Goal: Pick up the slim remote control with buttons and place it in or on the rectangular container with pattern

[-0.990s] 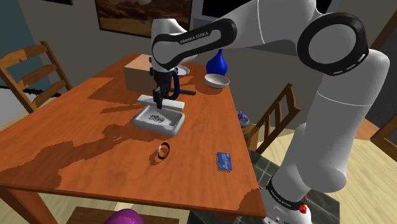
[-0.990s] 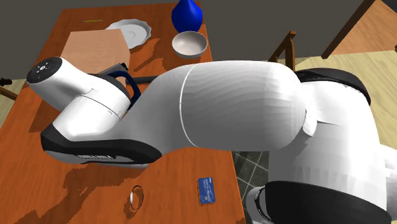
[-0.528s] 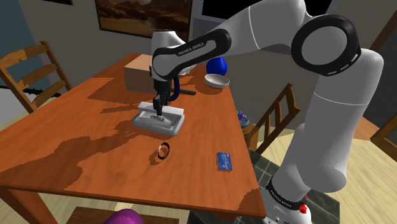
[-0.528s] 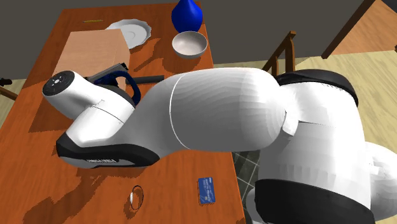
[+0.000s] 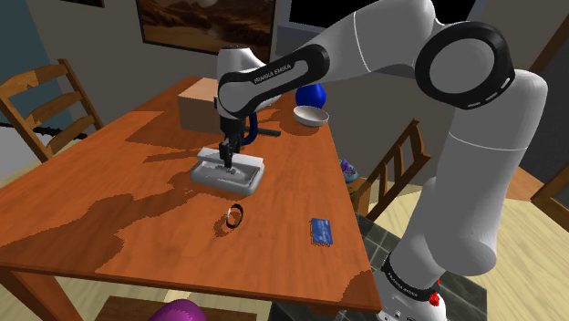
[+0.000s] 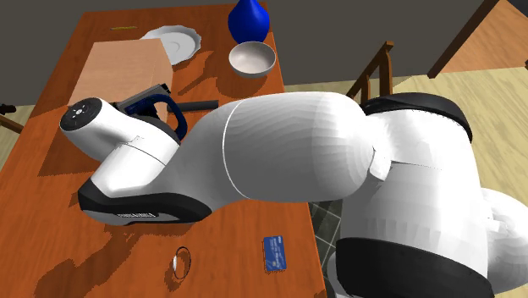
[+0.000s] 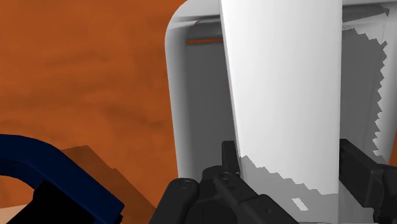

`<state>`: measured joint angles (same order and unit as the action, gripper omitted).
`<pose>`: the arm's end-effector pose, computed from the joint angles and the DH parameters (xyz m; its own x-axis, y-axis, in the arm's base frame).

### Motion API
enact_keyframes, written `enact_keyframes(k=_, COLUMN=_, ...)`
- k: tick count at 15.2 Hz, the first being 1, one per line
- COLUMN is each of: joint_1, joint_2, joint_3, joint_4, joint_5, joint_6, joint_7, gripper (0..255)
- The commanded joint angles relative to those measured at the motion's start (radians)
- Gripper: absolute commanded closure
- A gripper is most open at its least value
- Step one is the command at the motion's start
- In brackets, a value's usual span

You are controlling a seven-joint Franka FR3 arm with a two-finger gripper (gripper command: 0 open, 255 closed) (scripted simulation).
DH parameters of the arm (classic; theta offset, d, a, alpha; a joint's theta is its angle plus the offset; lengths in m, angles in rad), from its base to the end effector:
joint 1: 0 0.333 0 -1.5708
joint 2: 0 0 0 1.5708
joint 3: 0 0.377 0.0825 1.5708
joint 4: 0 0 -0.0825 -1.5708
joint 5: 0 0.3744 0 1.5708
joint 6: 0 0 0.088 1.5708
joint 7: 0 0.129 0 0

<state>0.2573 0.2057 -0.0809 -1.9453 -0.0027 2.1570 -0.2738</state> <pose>0.5950 0.1084 0.4209 0.8989 0.4381 0.0013 0.4380 -0.8988 0.0199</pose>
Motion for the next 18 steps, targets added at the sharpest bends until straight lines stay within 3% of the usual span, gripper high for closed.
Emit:
enact_keyframes(k=1, joint_1=0.000, joint_2=0.000, joint_3=0.000, joint_4=0.000, joint_5=0.000, joint_6=0.000, joint_7=0.000, gripper=0)
enact_keyframes(k=6, joint_1=0.000, joint_2=0.000, joint_3=0.000, joint_4=0.000, joint_5=0.000, joint_6=0.000, joint_7=0.000, gripper=0)
enact_keyframes(k=10, joint_1=0.002, joint_2=-0.048, joint_3=0.000, joint_4=0.068, joint_5=-0.004, joint_6=-0.116, joint_7=0.003, gripper=0)
enact_keyframes(k=18, joint_1=0.002, joint_2=-0.048, joint_3=0.000, joint_4=0.068, joint_5=-0.004, joint_6=-0.116, joint_7=0.003, gripper=0)
